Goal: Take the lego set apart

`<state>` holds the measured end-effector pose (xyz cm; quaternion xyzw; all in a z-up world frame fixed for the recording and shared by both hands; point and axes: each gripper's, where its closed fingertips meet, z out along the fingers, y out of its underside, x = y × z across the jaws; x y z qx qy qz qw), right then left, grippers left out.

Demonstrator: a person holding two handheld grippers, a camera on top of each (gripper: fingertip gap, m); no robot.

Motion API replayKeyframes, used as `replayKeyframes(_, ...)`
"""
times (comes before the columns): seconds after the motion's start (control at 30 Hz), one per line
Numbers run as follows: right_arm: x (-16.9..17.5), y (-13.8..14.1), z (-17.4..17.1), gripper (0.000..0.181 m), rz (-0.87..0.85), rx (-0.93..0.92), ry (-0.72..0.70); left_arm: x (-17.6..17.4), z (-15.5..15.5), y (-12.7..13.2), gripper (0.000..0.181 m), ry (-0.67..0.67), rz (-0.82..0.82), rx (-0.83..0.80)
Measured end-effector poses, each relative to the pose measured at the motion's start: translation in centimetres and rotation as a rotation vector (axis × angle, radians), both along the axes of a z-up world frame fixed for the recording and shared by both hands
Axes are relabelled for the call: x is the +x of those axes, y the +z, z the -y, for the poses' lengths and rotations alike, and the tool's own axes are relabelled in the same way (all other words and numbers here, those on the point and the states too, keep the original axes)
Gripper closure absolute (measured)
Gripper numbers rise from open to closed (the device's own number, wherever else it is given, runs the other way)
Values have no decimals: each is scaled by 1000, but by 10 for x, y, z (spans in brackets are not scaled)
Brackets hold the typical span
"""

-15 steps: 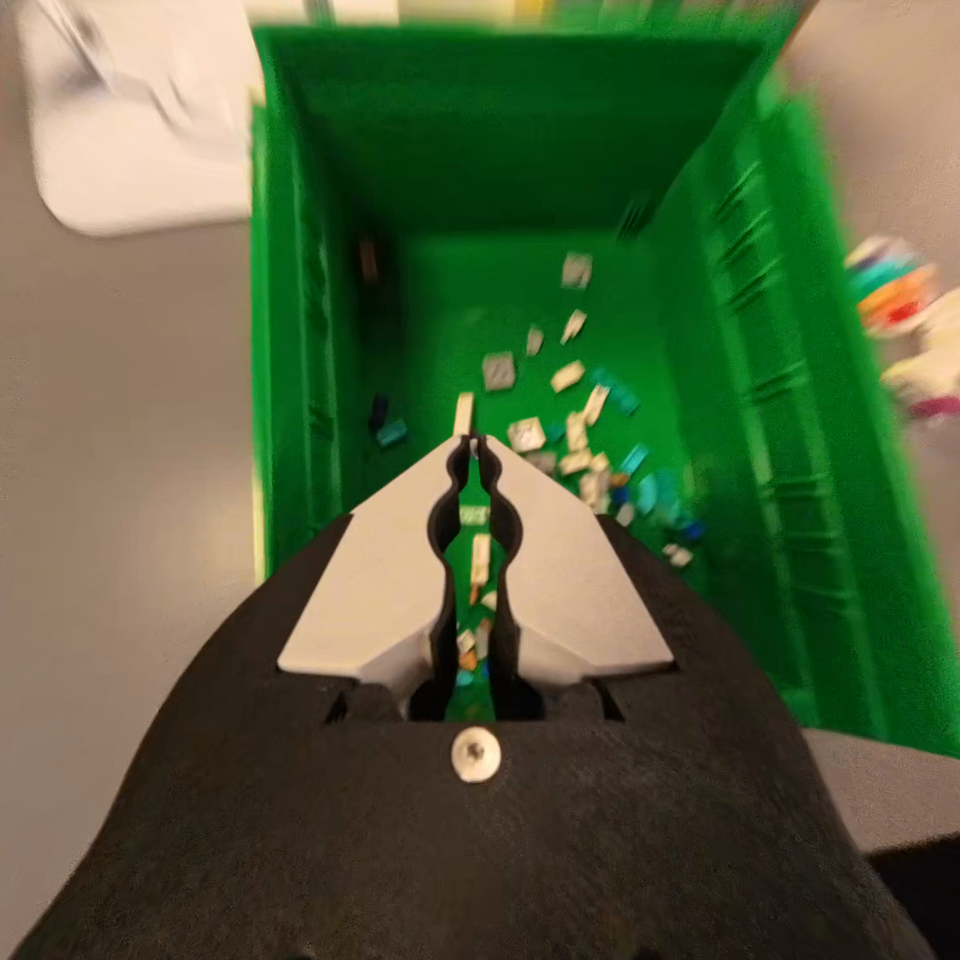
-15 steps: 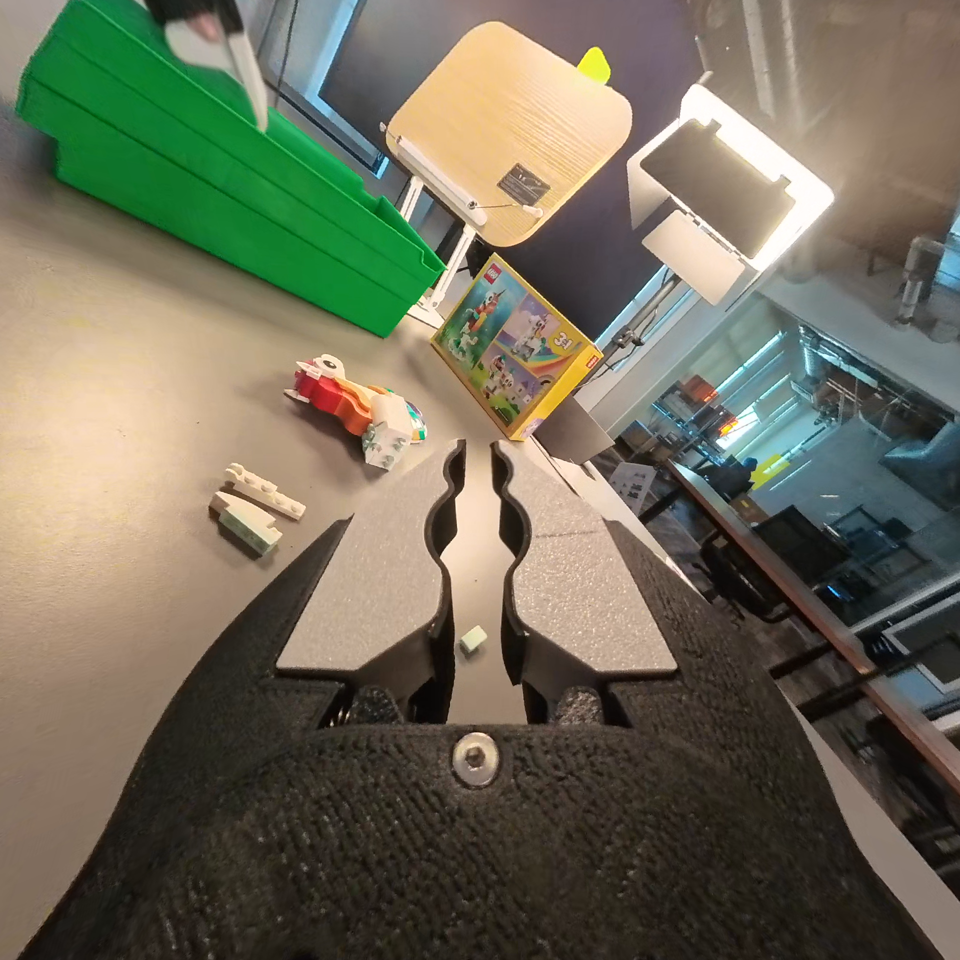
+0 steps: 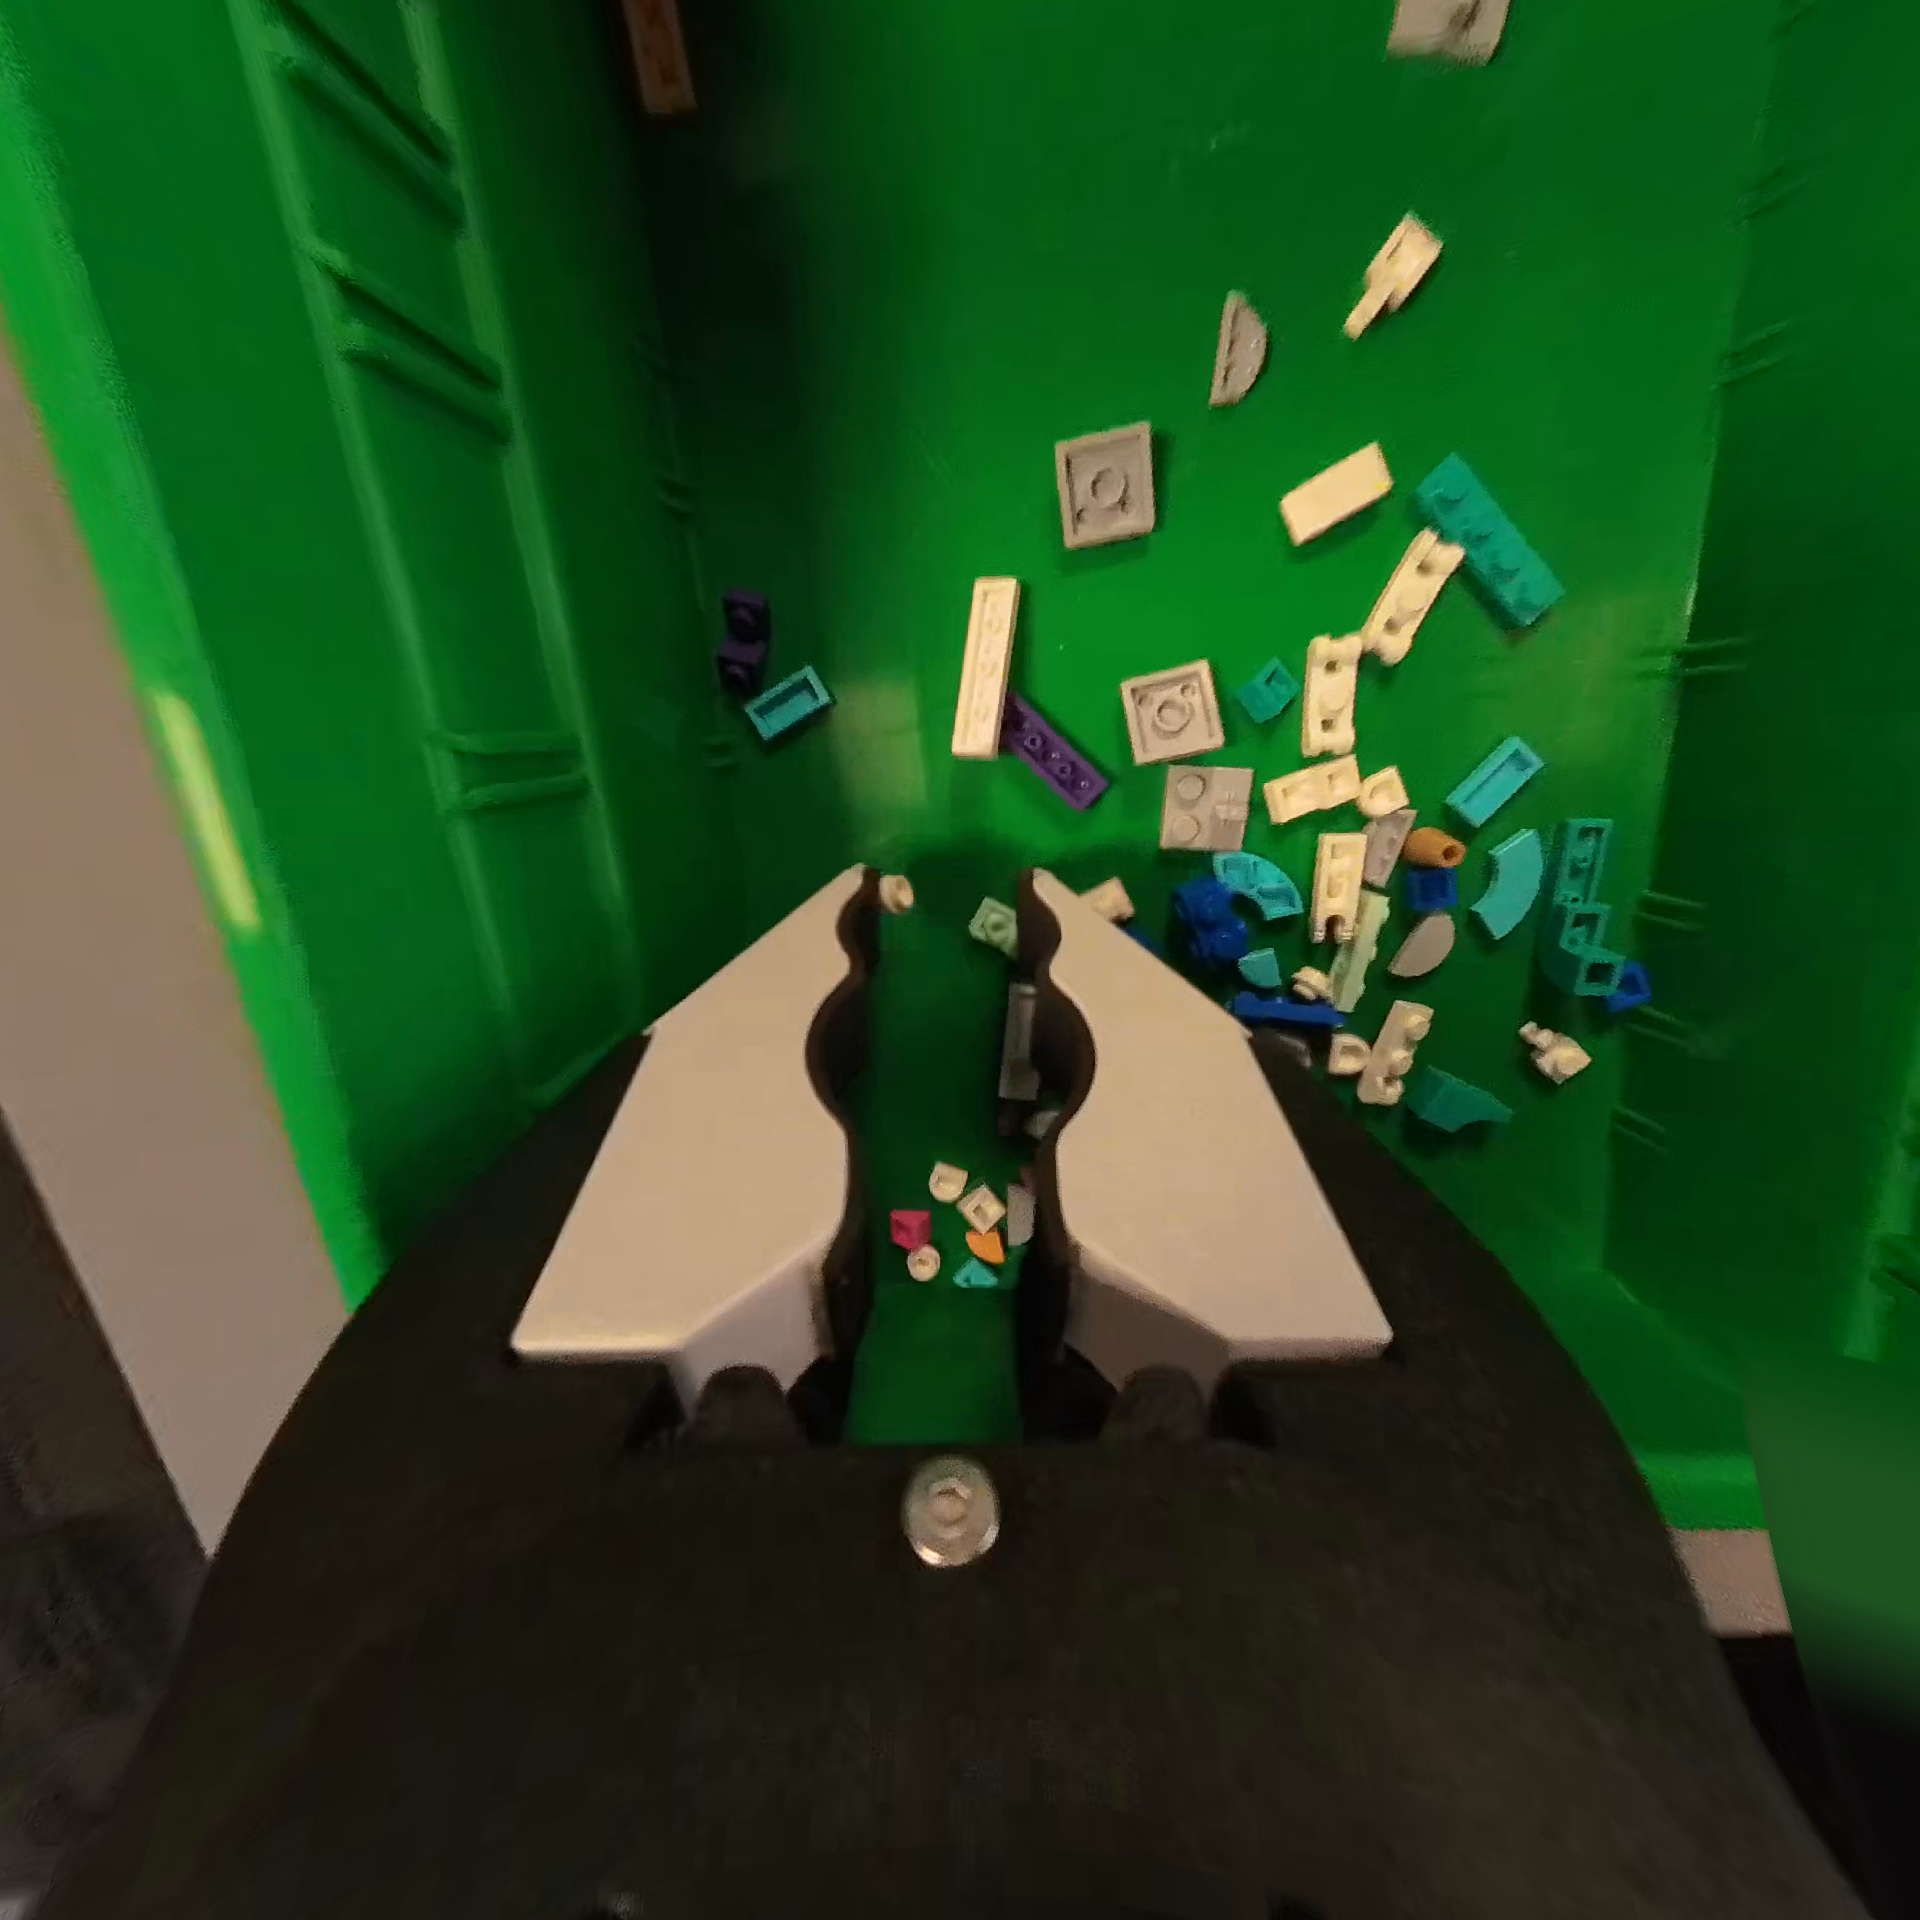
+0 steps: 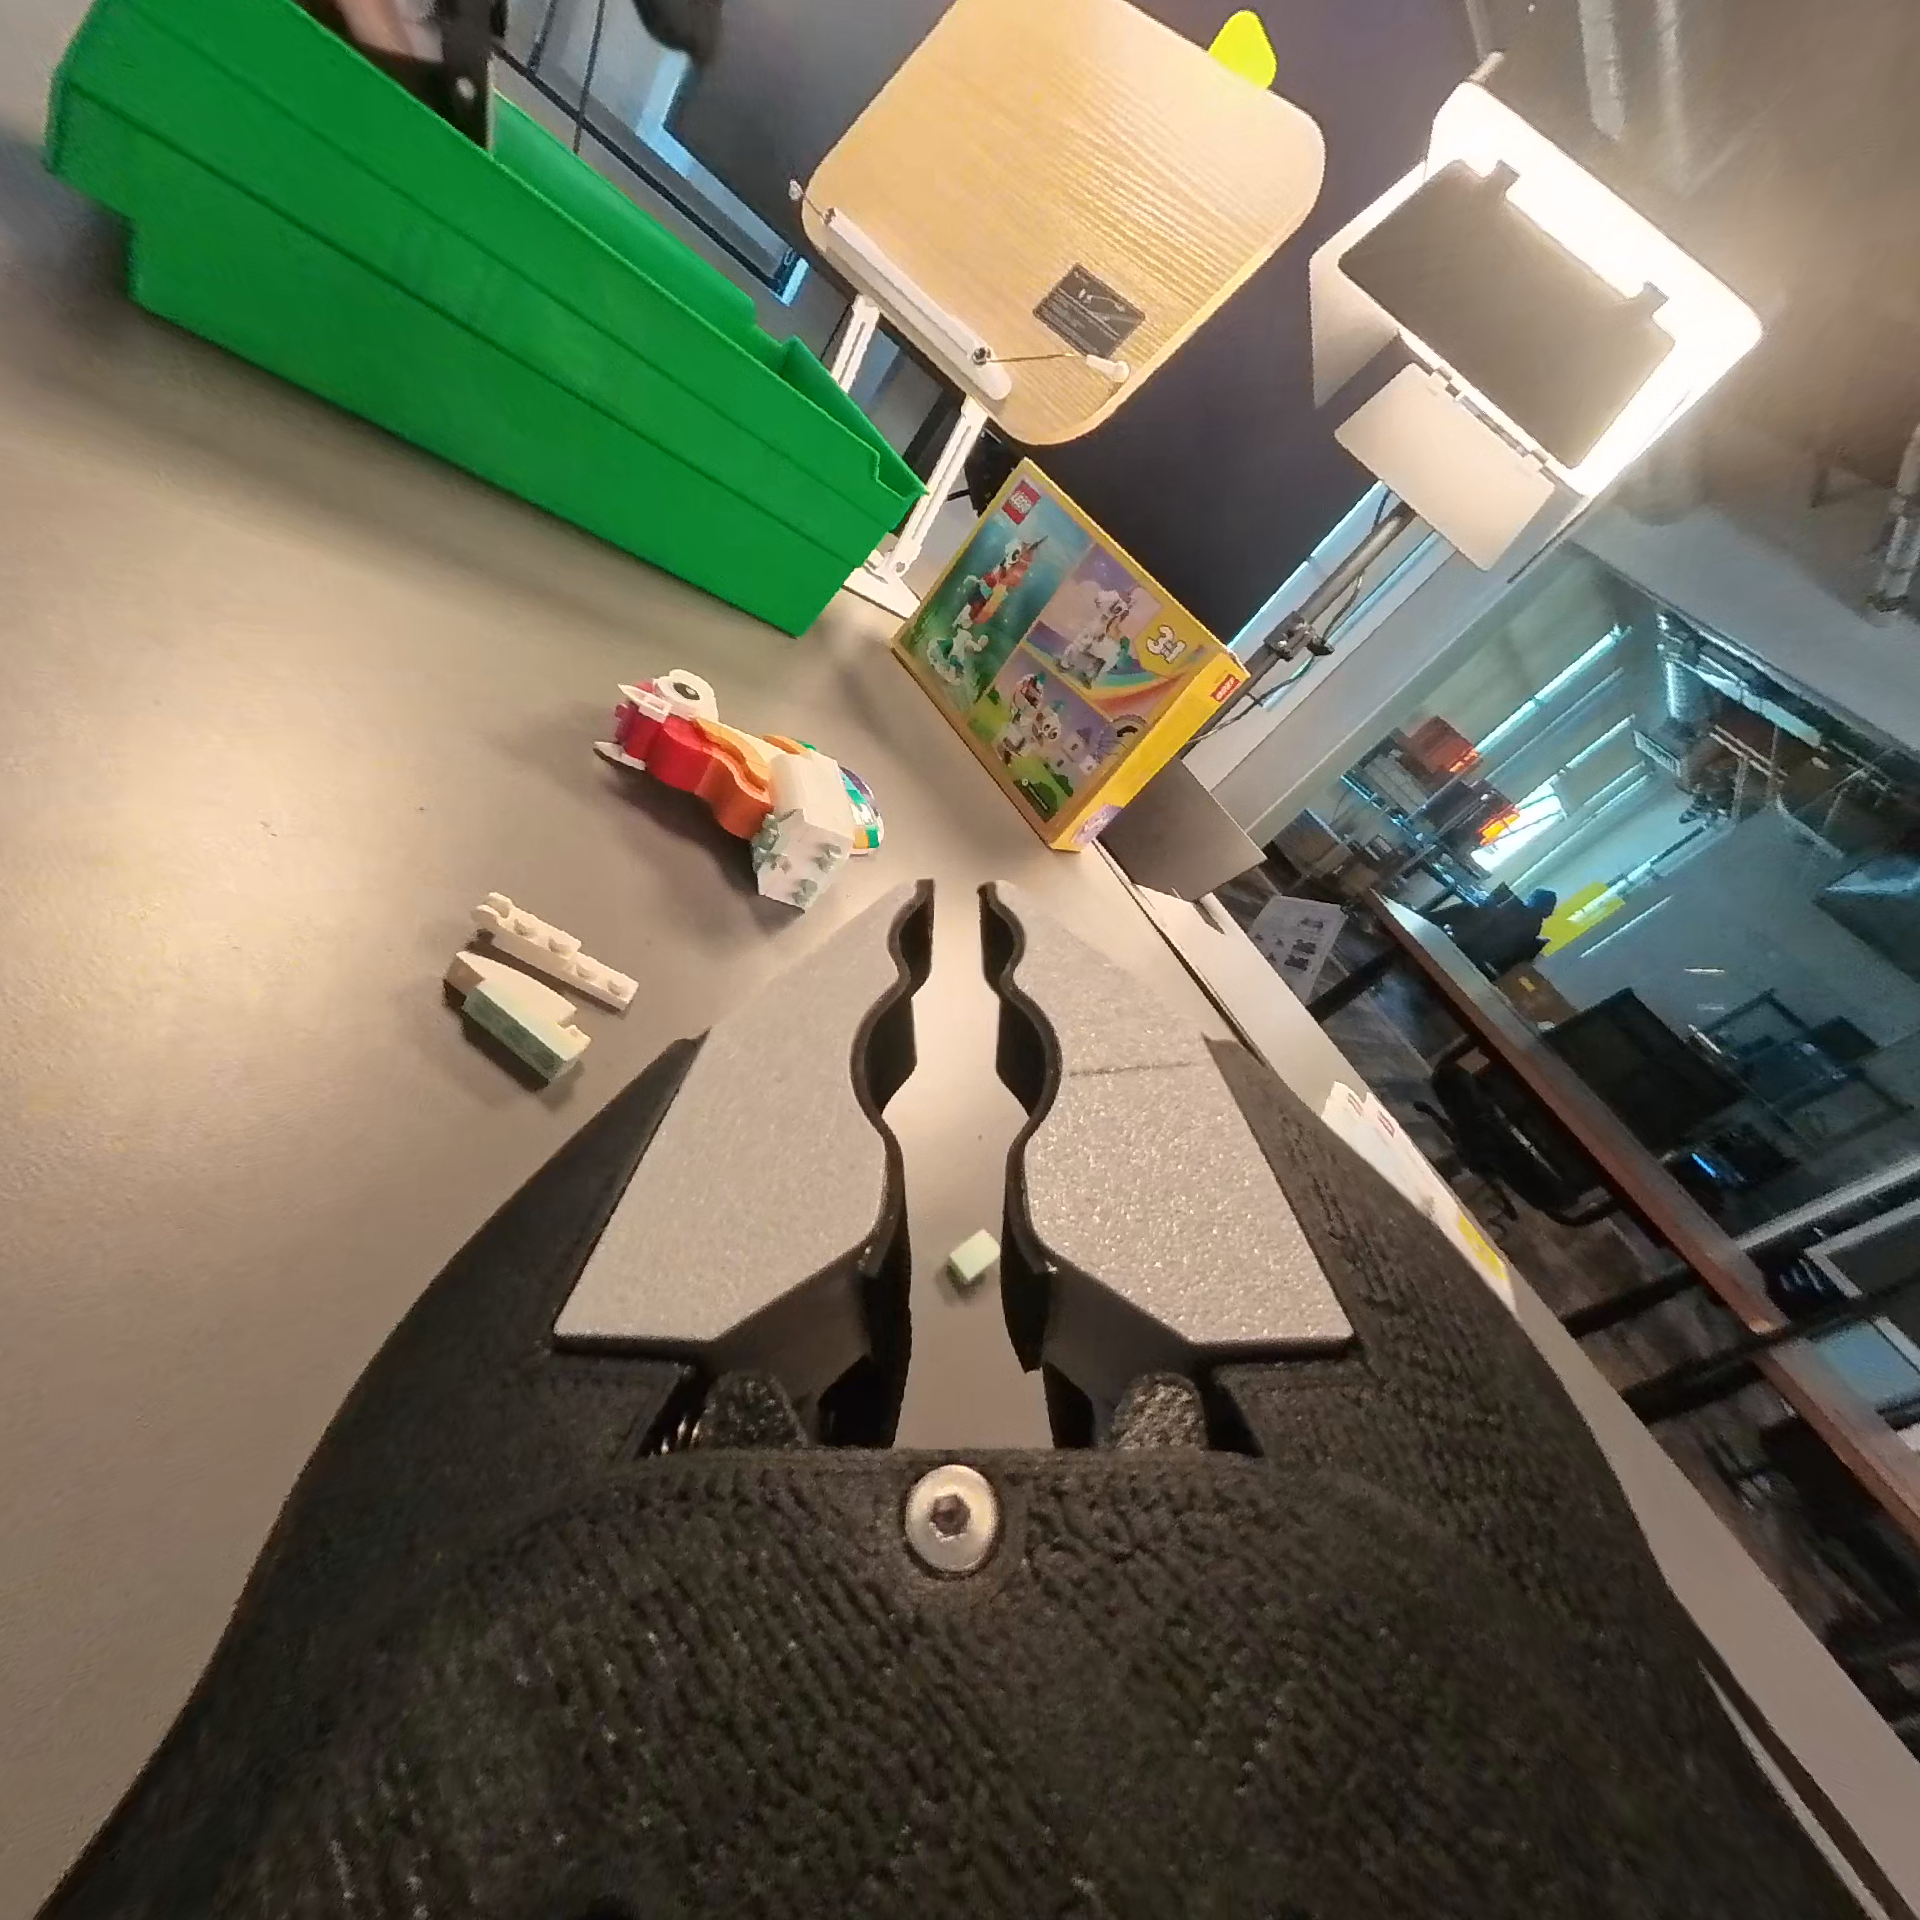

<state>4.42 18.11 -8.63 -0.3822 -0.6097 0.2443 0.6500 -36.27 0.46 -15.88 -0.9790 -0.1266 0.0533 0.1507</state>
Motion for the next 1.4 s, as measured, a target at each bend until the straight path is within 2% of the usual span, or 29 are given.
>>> replayKeyframes(0.07,-1,-1,5,173,15,-30,33,1,-11,20,150,-7,-51,115)
replayKeyframes(0.13,-1,-4,9,170,39,-76,63,8,-13,30,143,-4,-30,153)
replayKeyframes(0.23,-1,-6,11,167,64,-106,83,18,-6,21,126,22,97,93)
replayKeyframes(0.33,-3,-19,24,162,150,-192,169,23,-16,24,100,43,176,182)
replayKeyframes(0.4,-4,-32,34,158,240,-258,228,39,-27,33,84,3,286,280)
replayKeyframes(0.47,-4,-41,39,154,315,-287,247,43,-31,42,81,31,348,351)
replayKeyframes(0.53,-4,-49,47,152,377,-303,271,41,-30,47,90,34,341,390)
replayKeyframes(0.63,-4,-57,51,152,428,-288,277,38,-22,48,91,76,371,372)
replayKeyframes(0.83,-5,-60,51,152,448,-276,274,59,-13,36,72,77,640,270)
replayKeyframes(1.03,-5,-63,51,153,462,-261,268,47,-12,8,72,106,539,186)
replayKeyframes(1.07,-5,-63,51,153,462,-261,267,44,-14,5,77,105,504,179)
replayKeyframes(1.17,-6,-62,51,153,460,-262,266,48,-19,5,74,76,477,176)
replayKeyframes(1.27,-6,-62,50,153,458,-262,263,43,-33,28,75,56,373,299)
replayKeyframes(1.33,-6,-62,50,153,457,-260,261,43,-45,59,81,22,264,442)
replayKeyframes(1.4,-6,-62,50,153,458,-261,259,65,-54,100,90,-72,162,611)
